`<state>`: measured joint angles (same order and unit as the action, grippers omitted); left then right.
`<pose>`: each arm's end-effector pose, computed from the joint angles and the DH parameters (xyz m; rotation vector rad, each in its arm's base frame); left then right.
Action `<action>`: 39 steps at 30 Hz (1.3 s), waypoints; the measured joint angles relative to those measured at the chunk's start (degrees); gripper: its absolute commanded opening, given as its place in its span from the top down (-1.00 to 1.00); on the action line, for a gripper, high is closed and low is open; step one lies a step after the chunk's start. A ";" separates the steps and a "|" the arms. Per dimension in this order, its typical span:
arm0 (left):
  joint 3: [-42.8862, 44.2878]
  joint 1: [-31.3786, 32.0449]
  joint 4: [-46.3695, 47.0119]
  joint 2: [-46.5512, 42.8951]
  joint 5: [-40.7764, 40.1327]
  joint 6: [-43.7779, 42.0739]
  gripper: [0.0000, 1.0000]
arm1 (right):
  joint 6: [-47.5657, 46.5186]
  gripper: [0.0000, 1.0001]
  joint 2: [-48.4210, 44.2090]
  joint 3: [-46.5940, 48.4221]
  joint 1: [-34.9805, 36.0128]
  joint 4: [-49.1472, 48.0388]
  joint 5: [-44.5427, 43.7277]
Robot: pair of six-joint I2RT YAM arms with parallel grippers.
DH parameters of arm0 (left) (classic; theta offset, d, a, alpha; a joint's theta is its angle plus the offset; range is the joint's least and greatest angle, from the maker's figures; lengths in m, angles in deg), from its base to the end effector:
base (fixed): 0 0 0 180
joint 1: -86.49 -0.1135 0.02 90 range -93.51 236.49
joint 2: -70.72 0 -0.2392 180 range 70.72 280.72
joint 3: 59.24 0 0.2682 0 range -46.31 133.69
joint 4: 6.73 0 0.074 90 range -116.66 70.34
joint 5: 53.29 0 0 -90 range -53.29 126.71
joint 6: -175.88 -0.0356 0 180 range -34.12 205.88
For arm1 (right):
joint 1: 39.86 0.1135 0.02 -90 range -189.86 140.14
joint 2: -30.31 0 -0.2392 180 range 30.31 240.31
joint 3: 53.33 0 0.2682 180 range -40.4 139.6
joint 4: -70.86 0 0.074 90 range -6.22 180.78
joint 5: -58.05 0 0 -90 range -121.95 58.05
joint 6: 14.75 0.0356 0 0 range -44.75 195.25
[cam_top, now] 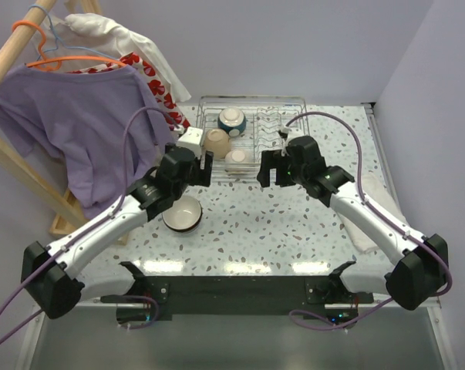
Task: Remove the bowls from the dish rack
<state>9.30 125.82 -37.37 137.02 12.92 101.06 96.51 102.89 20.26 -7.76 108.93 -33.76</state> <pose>0.2300 -0.1699 0.2923 0.1736 2.0179 -0.1723 0.2581 0.1606 0.2804 -0.1957 2.2511 0.4733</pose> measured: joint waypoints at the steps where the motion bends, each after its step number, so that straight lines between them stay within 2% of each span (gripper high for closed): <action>1: 0.92 0.00 -0.09 1.49 0.31 -0.04 -0.65 | -0.11 -0.86 -0.02 -0.15 -0.83 -0.33 0.02; 6: 7.50 0.00 -1.27 9.60 1.92 -1.07 -0.65 | -1.09 -0.86 0.31 -0.26 -5.31 -1.49 1.42; 10: 8.46 0.00 -1.33 10.80 3.06 -1.16 -0.65 | -1.90 -0.86 3.43 2.10 -10.34 -2.01 3.43; 17: 4.04 0.00 -1.53 5.14 3.50 -0.76 -0.68 | -1.51 -0.86 17.42 10.38 -18.71 -5.70 7.52; 25: -0.61 0.00 -2.82 -2.71 3.48 0.33 -0.68 | -1.53 -0.87 28.48 16.70 -20.48 -4.20 7.37; 34: -3.87 0.00 -2.97 -4.26 4.52 0.35 -0.68 | -2.99 -0.91 28.06 16.39 -20.35 1.27 7.41; 39: -4.63 0.00 -2.91 -4.68 5.84 0.39 -0.68 | -4.42 -0.92 22.60 11.28 -19.91 2.10 8.28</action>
<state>4.67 125.82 -40.28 132.34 18.75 101.45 92.09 125.49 31.54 -27.67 111.03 -25.47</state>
